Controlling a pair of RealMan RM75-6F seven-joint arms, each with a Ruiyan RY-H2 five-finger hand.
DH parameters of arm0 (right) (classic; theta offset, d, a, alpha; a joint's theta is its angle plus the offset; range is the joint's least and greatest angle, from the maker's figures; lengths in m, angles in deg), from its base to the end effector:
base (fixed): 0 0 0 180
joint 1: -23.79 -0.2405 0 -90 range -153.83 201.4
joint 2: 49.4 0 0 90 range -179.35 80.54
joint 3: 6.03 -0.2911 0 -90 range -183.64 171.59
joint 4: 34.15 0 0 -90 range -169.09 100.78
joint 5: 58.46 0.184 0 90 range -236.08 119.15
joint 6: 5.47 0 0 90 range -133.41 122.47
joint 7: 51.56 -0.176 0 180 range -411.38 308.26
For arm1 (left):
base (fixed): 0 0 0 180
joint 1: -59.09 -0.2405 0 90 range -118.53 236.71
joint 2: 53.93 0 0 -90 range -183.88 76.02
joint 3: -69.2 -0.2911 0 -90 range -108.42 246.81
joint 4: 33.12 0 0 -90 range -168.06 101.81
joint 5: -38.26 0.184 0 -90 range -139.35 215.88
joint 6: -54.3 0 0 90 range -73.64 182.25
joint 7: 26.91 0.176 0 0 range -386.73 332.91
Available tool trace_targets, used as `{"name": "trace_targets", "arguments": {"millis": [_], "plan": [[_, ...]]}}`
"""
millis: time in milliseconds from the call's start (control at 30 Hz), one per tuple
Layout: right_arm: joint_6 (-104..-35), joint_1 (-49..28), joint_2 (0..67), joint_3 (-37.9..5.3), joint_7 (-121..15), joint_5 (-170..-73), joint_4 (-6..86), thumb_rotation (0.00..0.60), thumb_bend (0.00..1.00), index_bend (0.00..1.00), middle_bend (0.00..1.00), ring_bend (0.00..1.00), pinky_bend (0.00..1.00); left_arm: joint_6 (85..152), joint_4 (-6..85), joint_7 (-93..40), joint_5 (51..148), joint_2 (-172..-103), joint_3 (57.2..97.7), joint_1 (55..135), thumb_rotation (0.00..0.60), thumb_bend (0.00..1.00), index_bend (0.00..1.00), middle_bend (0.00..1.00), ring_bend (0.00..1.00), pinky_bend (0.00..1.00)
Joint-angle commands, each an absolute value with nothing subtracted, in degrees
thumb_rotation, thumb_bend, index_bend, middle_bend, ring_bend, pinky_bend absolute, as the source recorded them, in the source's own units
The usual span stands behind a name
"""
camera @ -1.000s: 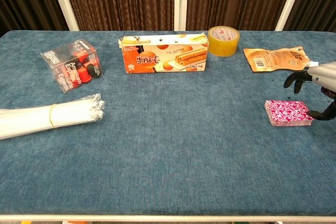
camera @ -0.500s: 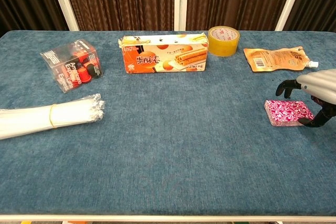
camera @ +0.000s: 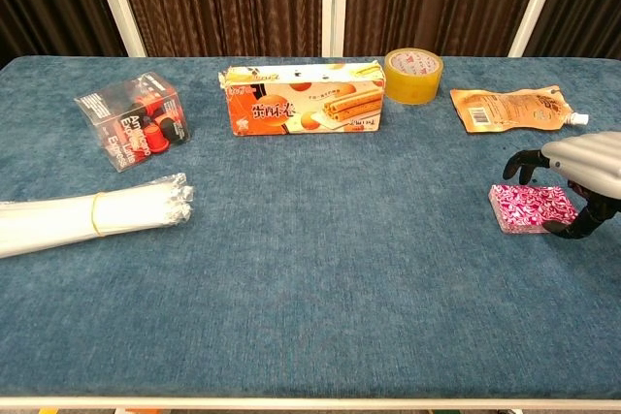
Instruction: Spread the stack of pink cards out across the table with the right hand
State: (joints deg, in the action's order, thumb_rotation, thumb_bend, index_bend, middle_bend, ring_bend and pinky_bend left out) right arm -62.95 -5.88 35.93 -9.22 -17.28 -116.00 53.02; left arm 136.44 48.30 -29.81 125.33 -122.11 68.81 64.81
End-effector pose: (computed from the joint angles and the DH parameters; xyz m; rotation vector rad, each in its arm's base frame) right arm -0.2823 -0.3223 0.0057 1.8164 -0.9625 0.4983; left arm -0.3645 0.2101 0.1727 -1.4765 -0.9100 -0.8023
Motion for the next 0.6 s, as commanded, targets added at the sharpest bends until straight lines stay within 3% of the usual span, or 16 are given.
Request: {"name": "trace_targets", "arguments": {"millis": [33,600], "plan": [[-63.1,-6.0,35.7,-9.1,-16.9,-115.7,53.6,0.6,0.25,0.21,0.25,0.89,0.96,136.2,48.6,-29.9,125.3,-121.9,68.8,64.9,0.6,0.0,0.06,0.05,0.0,0.15],[-64.8,-6.6,37.3,-8.6,-14.6,-114.1,52.9,0.6,0.25,0.21,0.26,0.89,0.96,135.4,48.6,-30.2,124.5,-121.8,69.0,65.1,0.6,0.0,0.06,0.05,0.0,0.15]]}}
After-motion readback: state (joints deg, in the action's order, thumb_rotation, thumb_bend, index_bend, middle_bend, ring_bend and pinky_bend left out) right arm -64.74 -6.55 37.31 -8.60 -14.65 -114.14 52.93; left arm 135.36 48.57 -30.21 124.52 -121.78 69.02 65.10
